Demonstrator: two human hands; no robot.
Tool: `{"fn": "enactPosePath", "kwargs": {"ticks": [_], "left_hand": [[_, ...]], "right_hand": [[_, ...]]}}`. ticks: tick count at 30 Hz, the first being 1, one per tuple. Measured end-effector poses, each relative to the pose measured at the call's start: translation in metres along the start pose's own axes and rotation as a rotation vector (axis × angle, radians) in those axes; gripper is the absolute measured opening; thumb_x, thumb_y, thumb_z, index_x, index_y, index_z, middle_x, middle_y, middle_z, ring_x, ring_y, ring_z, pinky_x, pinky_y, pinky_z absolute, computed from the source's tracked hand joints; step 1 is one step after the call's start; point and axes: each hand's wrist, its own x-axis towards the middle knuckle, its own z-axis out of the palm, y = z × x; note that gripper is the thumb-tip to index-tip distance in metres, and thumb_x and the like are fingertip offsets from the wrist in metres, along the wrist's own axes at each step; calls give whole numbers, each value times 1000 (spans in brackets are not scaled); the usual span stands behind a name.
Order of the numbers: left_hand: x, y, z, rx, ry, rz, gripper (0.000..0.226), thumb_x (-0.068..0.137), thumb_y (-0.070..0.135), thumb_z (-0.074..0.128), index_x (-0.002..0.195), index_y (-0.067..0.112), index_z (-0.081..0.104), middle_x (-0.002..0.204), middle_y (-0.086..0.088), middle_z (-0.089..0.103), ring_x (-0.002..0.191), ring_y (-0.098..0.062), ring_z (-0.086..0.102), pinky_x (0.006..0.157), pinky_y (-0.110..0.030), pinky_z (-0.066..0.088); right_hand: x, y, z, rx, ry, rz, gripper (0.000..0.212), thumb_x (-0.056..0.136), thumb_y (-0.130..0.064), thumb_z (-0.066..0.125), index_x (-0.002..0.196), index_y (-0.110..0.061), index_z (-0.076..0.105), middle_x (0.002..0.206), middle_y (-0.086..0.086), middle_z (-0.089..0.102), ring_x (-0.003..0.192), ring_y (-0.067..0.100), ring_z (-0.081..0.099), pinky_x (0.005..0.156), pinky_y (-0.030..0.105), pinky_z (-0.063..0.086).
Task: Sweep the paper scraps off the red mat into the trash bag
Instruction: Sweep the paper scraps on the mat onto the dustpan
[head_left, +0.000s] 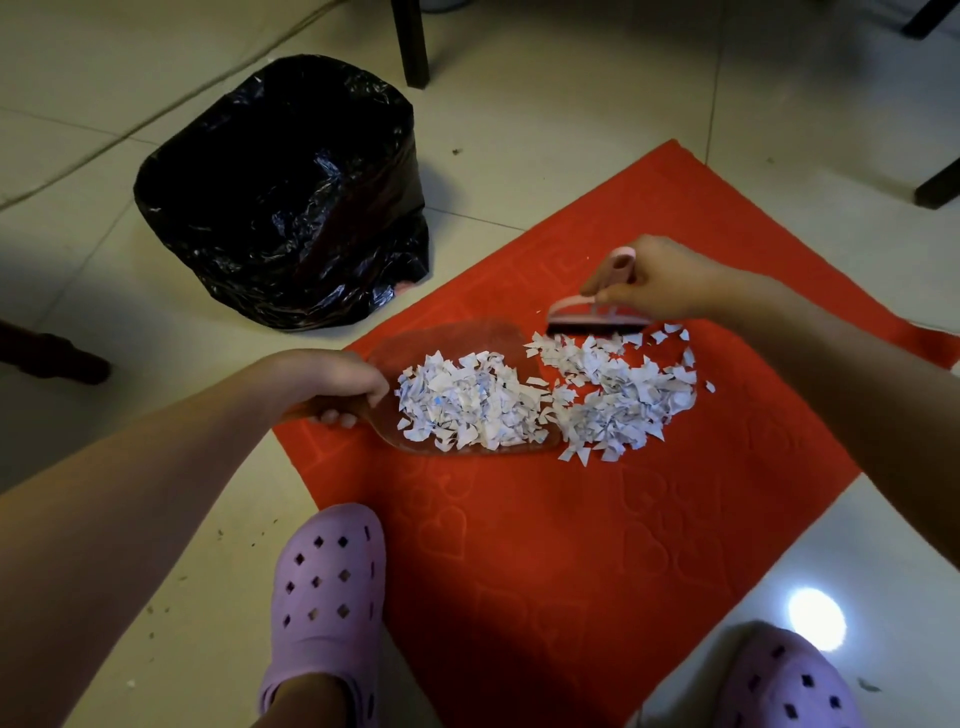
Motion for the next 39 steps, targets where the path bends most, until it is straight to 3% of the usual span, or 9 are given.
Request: {"fn": "enactPosePath", "kwargs": {"ticks": [4,8,12,17,22,24,28,34,39], "left_hand": [[-4,2,1,13,6,2,13,79,17,48,83,6,55,49,-5,51,36,-14,33,45,-21,26],[-4,3,0,4,17,4,12,79,15,48,79,5,54,48,-6,51,36,-15,33,45,-21,25],[-3,3,1,3,13,1,12,78,15,49,78,5,55,48,-6,51,36,-15,32,46,-21,25],[-3,3,1,8,9,4,13,78,15,49,77,4,55,48,-6,52,35,-15,33,45,-21,26],[-6,5,1,43,16,10,16,80,15,46,71,5,53,46,-5,52,31,-13,34,42,-18,27],[-7,5,1,44,13,12,15,81,16,46,73,5,54,46,-5,52,32,-13,34,42,-18,27],[-5,5,0,32,16,9,14,80,16,48,76,5,56,48,-5,52,35,-14,34,44,-20,27],[-3,2,1,19,12,11,13,76,15,48,75,4,55,49,-7,53,36,-15,34,46,-22,26],[-2,3,2,16,9,11,11,79,15,48,78,5,54,48,-6,52,34,-14,33,45,-20,26]], "right_hand": [[-28,-1,-13,74,66,-41,22,89,-12,60,110,-12,68,106,-1,66,96,15,61,84,27,47],[-9,9,-19,82,333,34,25,91,-12,58,113,-14,68,115,7,67,105,23,61,94,40,48],[29,20,-4,45,438,215,29,93,-16,53,119,-20,65,124,10,63,106,28,60,87,42,51],[36,11,2,8,218,166,32,92,-30,56,119,-15,63,119,8,63,100,22,58,82,35,47],[1,-4,2,-44,-104,-46,20,90,-15,59,109,-19,66,104,-2,66,89,11,60,73,20,44],[-12,-5,-6,-22,-100,-74,20,90,-13,59,108,-19,67,99,-6,64,87,6,59,71,17,42],[-12,0,-20,-4,114,-35,23,90,-13,59,112,-17,67,109,1,66,99,19,61,87,34,48],[33,3,-3,-6,412,195,27,94,-23,53,118,-20,65,121,10,64,108,29,59,90,43,50],[36,-6,3,-22,139,157,38,87,-45,59,114,-18,65,119,7,64,105,25,59,90,38,49]]}}
